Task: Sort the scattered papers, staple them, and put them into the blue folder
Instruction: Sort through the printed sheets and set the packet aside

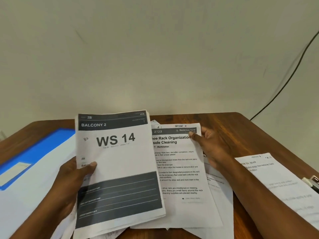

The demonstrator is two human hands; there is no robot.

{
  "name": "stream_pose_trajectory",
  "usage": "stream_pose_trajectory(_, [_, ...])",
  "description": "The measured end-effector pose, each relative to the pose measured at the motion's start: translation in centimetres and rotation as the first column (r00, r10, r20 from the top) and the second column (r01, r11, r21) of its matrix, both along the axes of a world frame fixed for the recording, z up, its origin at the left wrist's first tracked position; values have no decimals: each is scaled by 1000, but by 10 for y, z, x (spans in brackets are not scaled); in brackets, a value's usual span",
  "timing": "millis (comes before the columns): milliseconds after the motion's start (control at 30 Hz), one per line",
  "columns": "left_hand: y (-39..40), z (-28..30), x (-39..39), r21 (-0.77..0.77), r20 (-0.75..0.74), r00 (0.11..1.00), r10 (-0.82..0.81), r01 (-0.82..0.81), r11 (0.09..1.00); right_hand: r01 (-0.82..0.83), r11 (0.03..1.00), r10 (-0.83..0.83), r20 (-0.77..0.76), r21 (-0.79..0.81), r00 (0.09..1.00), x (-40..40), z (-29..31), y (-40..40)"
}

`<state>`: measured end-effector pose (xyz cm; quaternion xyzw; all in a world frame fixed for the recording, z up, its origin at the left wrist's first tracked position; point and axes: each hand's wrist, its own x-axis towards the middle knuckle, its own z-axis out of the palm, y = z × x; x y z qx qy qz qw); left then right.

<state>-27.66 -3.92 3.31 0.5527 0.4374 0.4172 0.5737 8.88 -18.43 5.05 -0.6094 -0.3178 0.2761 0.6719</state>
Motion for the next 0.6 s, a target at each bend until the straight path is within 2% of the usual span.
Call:
stream_pose_trajectory(100, [4, 5, 22, 33, 22, 999, -37, 36, 999, 49, 997, -45, -70, 56, 997, -8, 0, 3])
stream_pose_trajectory(333, [-8, 1, 86, 55, 14, 988, -156, 155, 986, 91, 991, -84, -67, 102, 994, -15, 7, 2])
stream_pose_trajectory(600, [-15, -23, 97, -17, -33, 983, -182, 181, 983, 154, 980, -134, -156, 123, 979, -16, 2, 3])
